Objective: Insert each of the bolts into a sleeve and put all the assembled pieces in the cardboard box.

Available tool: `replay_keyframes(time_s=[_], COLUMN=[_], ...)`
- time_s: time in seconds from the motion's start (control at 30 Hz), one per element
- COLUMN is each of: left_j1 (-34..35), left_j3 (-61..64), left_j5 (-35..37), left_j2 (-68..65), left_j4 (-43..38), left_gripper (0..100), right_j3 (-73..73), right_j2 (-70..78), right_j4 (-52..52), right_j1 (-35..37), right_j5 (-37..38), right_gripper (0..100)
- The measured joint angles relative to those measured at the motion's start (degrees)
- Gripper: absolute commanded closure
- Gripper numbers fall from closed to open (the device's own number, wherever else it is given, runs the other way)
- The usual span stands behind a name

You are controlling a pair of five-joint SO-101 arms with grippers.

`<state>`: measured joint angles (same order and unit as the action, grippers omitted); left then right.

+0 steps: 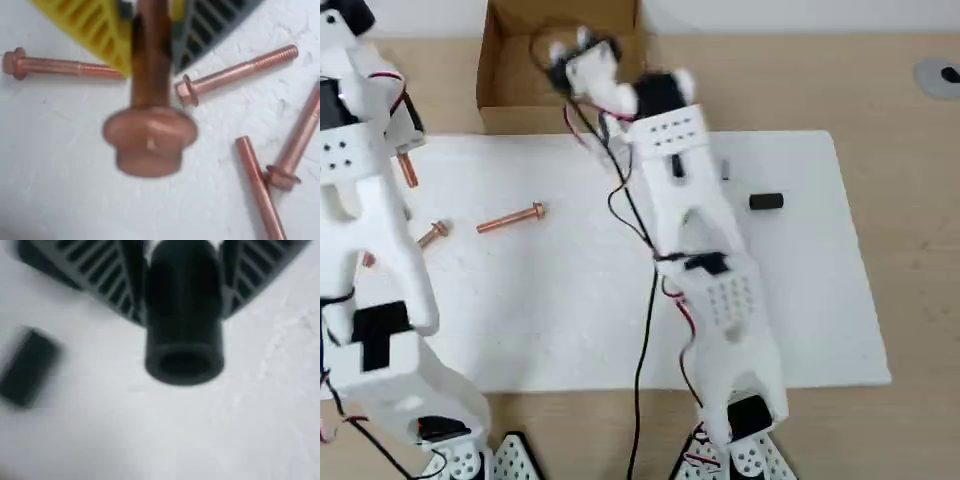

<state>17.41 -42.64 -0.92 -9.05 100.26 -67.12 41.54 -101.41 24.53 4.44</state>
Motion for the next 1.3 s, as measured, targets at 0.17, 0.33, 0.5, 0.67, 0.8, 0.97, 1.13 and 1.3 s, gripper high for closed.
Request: replay_keyframes(time_s=[0.17, 0.33, 0.5, 0.67, 0.8, 0.97, 1.13, 1.3], left_j1=[-1.1, -5.5, -12.0, -17.8, -19.3, -19.5, -22.9, -27.0], left_j3=[-0.1, 6.0, 13.8, 21.7, 33.6, 53.0, 71.8, 84.6], left_j5=[1.7, 2.2, 2.2, 3.7, 6.4, 6.9, 7.0, 7.0], left_j2=[9.4, 20.6, 30.6, 41.1, 50.0, 62.5, 75.3, 84.2], left_j4=[0.0, 0.0, 0.0, -4.8, -13.7, -25.7, -38.0, -51.5], left_gripper=[99, 99, 99, 99, 99, 99, 99, 100], right_j3=[5.1, 19.2, 34.2, 51.8, 70.9, 98.2, 122.3, 137.8], right_j2=[-21.0, -40.3, -58.1, -74.4, -87.4, -105.2, -122.1, -133.4], right_j4=[0.0, 0.0, 0.6, 4.9, 14.0, 32.3, 51.4, 60.6], right_j1=[0.1, 1.0, 0.8, 0.8, 0.8, 0.8, 2.0, 9.4], right_j5=[-0.3, -6.2, -8.5, -8.5, -8.7, -9.1, -9.1, -9.1], right_gripper=[98.8, 98.8, 98.8, 98.8, 98.8, 98.8, 98.8, 98.8])
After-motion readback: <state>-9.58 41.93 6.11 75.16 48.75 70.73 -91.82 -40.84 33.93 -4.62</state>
